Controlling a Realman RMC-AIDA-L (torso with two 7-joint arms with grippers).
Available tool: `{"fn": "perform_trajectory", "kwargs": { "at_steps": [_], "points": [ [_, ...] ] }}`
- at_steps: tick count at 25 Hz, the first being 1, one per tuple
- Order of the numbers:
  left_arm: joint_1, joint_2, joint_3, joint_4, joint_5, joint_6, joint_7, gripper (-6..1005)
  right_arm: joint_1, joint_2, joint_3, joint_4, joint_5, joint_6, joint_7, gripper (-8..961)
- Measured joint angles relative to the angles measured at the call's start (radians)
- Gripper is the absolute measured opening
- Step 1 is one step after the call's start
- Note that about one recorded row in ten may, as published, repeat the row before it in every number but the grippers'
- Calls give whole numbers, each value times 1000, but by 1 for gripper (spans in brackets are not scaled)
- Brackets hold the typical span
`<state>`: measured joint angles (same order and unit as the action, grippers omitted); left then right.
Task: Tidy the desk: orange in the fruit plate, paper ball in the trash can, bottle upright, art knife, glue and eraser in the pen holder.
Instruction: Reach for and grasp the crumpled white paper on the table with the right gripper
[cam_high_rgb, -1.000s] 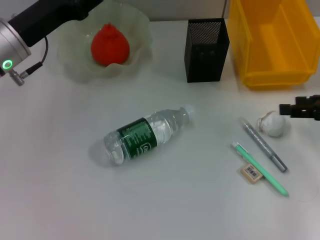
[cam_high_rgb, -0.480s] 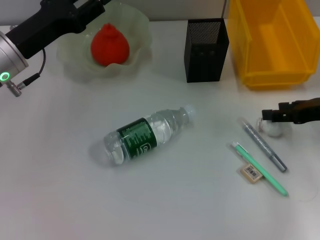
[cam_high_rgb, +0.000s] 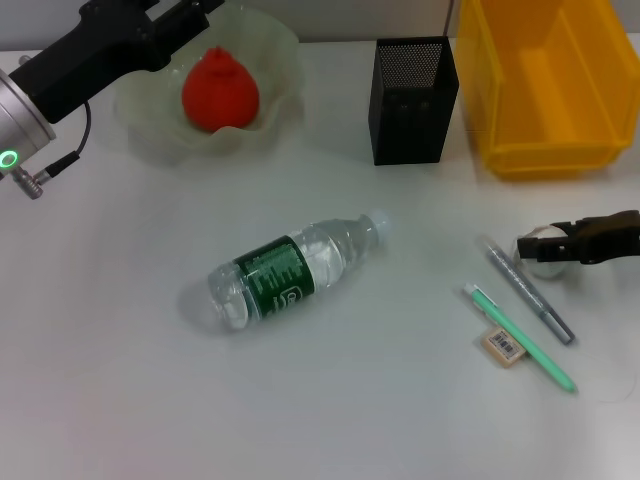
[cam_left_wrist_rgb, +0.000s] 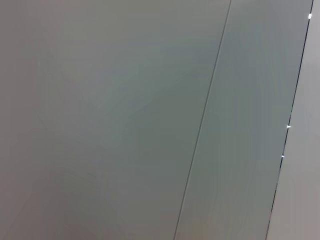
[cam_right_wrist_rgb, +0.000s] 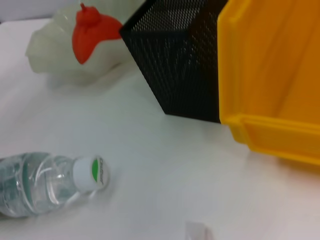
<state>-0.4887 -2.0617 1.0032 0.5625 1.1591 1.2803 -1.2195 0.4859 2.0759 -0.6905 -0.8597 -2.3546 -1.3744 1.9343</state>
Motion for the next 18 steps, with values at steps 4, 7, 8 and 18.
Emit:
{"fn": "perform_trajectory", "kwargs": {
  "at_steps": [4, 7, 8, 18],
  "points": [
    [1, 0, 0, -1, -1, 3, 0, 603, -7, -1, 0, -6, -9, -5, 5, 714],
    [1, 0, 0, -2, -2, 3, -3, 603, -9, -1, 0, -7, -12, -5, 9, 704],
    [2, 0, 0, -2, -3, 3, -4, 603, -9, -2, 0, -7, -15, -6, 13, 701],
    [4, -4, 0, -4, -4, 5, -9, 604, -8, -10, 7, -6, -25, -24, 18, 523]
  ]
}}
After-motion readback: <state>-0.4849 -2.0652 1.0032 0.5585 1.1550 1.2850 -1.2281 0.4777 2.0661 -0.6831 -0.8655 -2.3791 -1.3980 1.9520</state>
